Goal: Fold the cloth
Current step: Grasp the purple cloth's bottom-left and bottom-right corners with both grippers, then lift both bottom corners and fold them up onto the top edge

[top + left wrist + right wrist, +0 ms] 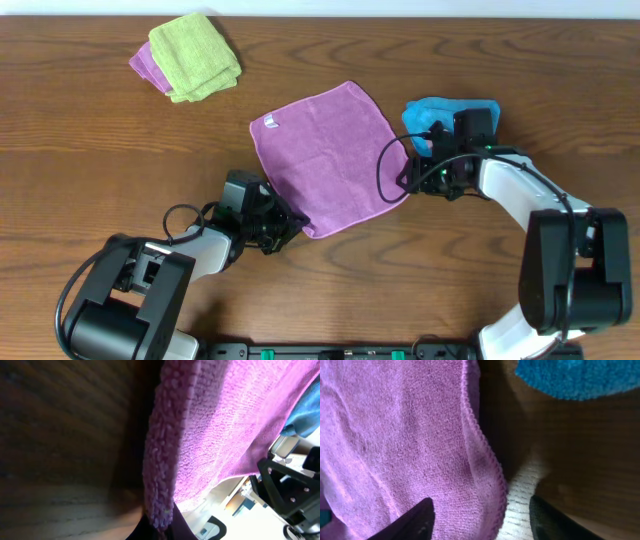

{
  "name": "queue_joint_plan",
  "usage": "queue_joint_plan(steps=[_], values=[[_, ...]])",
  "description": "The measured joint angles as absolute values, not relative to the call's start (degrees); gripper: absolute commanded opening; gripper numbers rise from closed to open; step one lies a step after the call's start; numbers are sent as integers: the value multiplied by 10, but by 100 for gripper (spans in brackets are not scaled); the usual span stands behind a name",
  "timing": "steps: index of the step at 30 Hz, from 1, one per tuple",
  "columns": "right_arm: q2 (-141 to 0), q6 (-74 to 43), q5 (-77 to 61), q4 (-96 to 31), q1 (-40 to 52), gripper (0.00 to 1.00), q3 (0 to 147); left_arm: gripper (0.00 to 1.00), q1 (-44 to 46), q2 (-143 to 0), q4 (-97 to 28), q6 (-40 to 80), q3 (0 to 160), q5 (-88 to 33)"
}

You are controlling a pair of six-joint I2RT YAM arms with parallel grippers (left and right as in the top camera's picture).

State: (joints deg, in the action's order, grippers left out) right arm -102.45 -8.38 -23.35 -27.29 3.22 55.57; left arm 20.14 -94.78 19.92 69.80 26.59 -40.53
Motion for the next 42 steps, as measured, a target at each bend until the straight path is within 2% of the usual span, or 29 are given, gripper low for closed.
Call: queue_joint_plan(steps=[2, 4, 7, 11, 17, 29, 35, 42], values=[[-1024, -90, -234, -263, 32, 53, 552, 6, 201, -948, 199, 695, 266, -409], [-1025, -94, -234, -255, 32, 46, 551, 6, 201, -948, 199, 692, 266, -414], [-1025, -99, -234, -242, 32, 29, 550, 6, 201, -948, 199, 688, 266, -420], [-1025, -102, -233, -232, 32, 2, 550, 6, 201, -948, 199, 685, 266, -423], [-1025, -104, -226, -244, 32, 1, 550, 6, 195, -948, 199, 653, 266, -446], [-1023, -93, -237, -379, 55, 1, 549, 6, 96, -948, 127, 511, 266, -560], [-993, -90, -235, -401, 105, 2, 549, 6, 71, -933, -22, 415, 274, -568], [-914, -90, -224, -418, 129, 1, 544, 6, 53, -869, -232, 308, 323, -517]])
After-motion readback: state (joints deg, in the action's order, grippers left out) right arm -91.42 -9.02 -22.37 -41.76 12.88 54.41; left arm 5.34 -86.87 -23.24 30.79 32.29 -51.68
